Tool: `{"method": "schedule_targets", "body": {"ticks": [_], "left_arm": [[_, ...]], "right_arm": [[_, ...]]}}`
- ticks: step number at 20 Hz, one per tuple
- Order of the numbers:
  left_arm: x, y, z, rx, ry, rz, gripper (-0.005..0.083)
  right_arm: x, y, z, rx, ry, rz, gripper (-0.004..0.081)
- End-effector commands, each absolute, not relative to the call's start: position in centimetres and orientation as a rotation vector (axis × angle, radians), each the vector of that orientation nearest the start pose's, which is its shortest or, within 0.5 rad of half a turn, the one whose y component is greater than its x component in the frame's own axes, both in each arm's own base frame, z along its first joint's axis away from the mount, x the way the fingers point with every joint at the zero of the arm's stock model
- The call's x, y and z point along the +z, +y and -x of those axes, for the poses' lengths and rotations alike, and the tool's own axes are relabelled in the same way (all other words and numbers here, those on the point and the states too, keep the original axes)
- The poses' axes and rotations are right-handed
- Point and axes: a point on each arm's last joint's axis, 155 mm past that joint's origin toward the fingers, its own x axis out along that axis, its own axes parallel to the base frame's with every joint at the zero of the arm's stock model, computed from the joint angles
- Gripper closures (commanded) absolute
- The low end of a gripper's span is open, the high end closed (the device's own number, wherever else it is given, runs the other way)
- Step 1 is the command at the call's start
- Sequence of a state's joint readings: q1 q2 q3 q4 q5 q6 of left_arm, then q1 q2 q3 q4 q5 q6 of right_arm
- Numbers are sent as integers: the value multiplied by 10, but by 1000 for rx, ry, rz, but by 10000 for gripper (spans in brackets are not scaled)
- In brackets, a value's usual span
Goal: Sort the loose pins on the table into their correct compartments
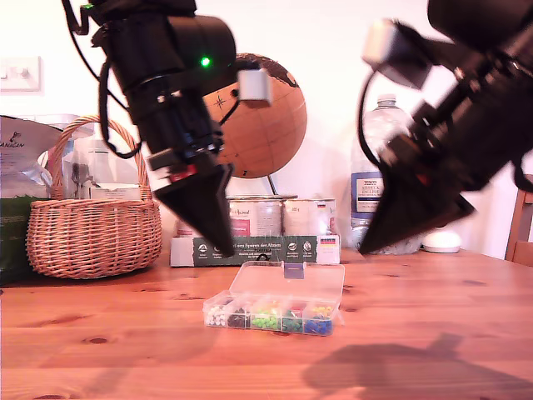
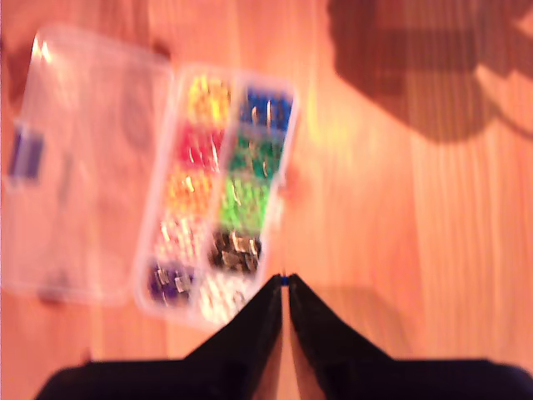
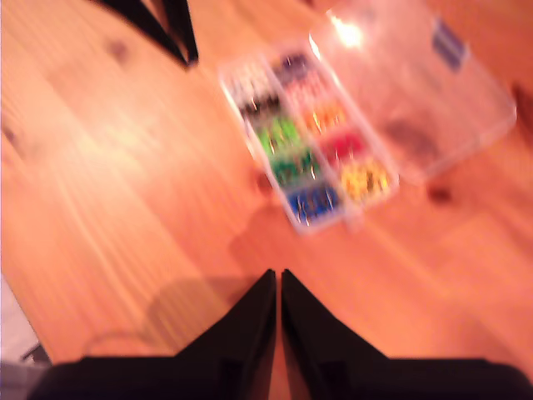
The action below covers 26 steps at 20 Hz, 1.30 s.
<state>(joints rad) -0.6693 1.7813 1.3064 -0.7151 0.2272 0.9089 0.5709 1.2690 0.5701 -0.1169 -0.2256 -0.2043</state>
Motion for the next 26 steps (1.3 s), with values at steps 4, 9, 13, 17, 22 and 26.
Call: {"method": "schedule_targets", "body": {"ticks": [4,9,13,17,22,26], "left_arm": [[77,-305,-293,-1330,708,-999,795],[81,-321,-298,-1345,640,-973,795],[76,-334,-295,-1372,618,-961,795],[61,-344,-287,-1410,628,-966,795],[51,-355,-283,-1438,617,-963,795],[38,-356,-283,-1445,638,-965,795]], "right_arm": [[50,211,-255,829,777,327,782],[48,206,-257,813,787,320,782],[48,206,-257,813,785,320,782],[49,206,-258,814,778,319,782],[50,207,-258,819,777,316,782],[50,208,-257,823,776,314,782]]}}
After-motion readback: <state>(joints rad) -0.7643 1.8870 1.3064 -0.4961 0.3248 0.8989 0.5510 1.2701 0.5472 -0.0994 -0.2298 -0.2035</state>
